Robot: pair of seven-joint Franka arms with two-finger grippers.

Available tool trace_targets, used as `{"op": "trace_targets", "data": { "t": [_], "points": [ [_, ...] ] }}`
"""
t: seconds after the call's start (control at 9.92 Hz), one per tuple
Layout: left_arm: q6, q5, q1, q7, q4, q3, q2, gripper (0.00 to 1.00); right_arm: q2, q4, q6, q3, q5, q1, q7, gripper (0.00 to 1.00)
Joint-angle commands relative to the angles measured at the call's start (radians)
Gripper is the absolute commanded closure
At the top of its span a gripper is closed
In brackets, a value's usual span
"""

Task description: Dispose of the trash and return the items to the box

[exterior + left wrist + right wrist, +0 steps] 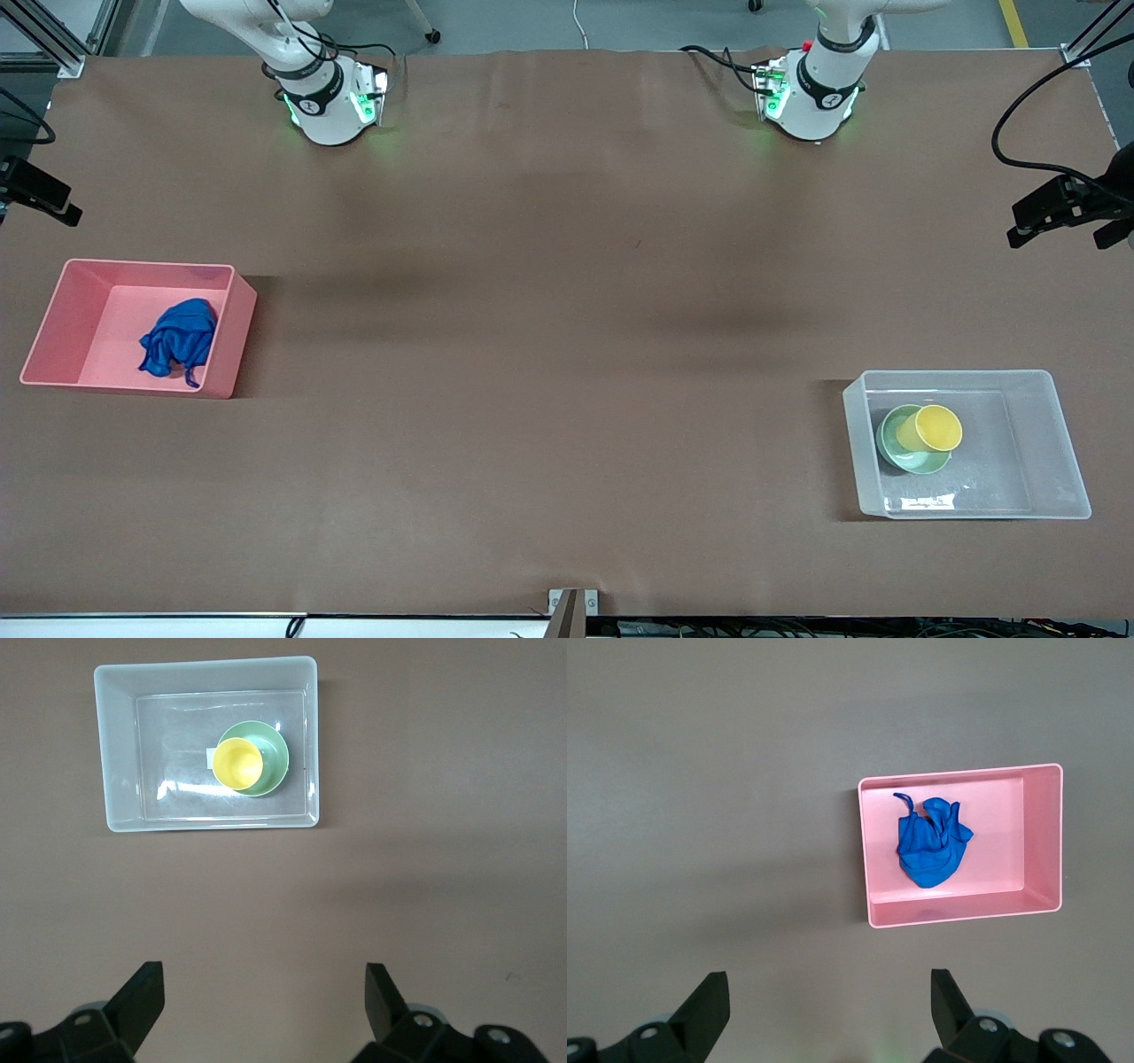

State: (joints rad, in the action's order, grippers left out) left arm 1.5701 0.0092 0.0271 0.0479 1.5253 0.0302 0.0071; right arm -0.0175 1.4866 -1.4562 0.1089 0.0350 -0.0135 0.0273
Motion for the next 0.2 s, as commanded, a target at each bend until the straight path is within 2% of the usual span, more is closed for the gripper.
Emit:
{"op": "trace_targets", "data": {
  "t": [0.0,0.1],
  "points": [
    [-0.002,-0.015,0.001,-0.011,0.061,-0.001,-0.022,0.00,-0.001,-0.005,0.010,0.005,-0.010,0.000,-0.012,0.00],
    [-0.002,-0.018,0.001,-0.010,0.059,0.000,-0.022,0.00,-0.001,-0.005,0.010,0.005,-0.010,0.000,-0.012,0.00]
  ]
}}
